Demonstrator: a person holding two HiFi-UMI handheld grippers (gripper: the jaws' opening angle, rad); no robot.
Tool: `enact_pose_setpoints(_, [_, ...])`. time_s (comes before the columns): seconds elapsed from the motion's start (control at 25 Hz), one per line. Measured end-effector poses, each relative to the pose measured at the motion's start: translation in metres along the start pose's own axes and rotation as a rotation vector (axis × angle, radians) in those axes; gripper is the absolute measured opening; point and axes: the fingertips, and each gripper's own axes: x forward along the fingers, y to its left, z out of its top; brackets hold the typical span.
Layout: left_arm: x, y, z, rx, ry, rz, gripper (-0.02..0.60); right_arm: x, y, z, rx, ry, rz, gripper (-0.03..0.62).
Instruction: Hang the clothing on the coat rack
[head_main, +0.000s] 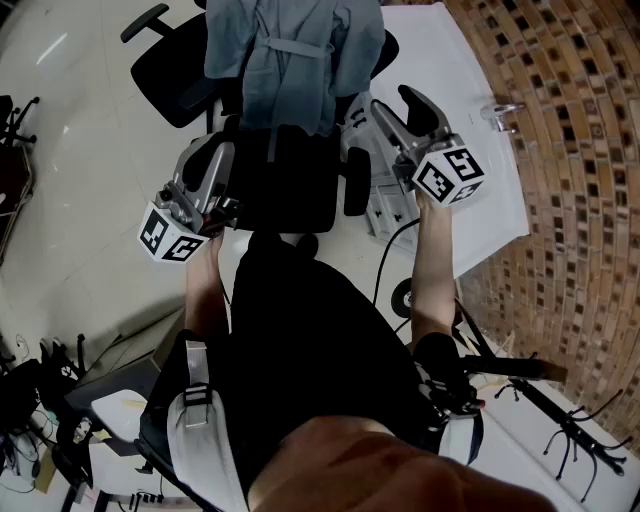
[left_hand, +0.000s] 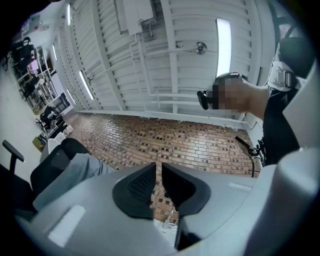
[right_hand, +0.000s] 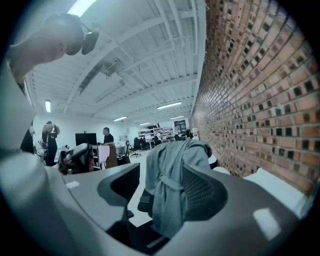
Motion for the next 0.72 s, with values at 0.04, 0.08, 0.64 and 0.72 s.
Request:
enact_pose_setpoints(0.04, [0.002, 0.014, 0.005, 0.006, 0.012, 0.005, 0.035, 0.025, -0.011, 0.014, -0.022, 0.017, -0.014, 0.264])
enact_pose_setpoints(0.08, [0.004, 0.028, 0.01, 0.01, 0.022, 0.01, 0.043, 0.05, -0.022, 0.028, -0.045, 0.035, -0.026, 0.264])
enact_pose_setpoints(0.64, [0.013, 0.141, -0.008, -0.136, 0.187, -0.014, 0.054, 0.274, -0.075, 0.069, -0.534, 0.433, -0.207, 0.045])
enact_pose_setpoints(0.72, [0.014, 0.155, -0.024, -0.234, 0.173, 0.007, 0.054, 0.261, -0.033, 0.071, -0.632, 0.332, -0.15, 0.041])
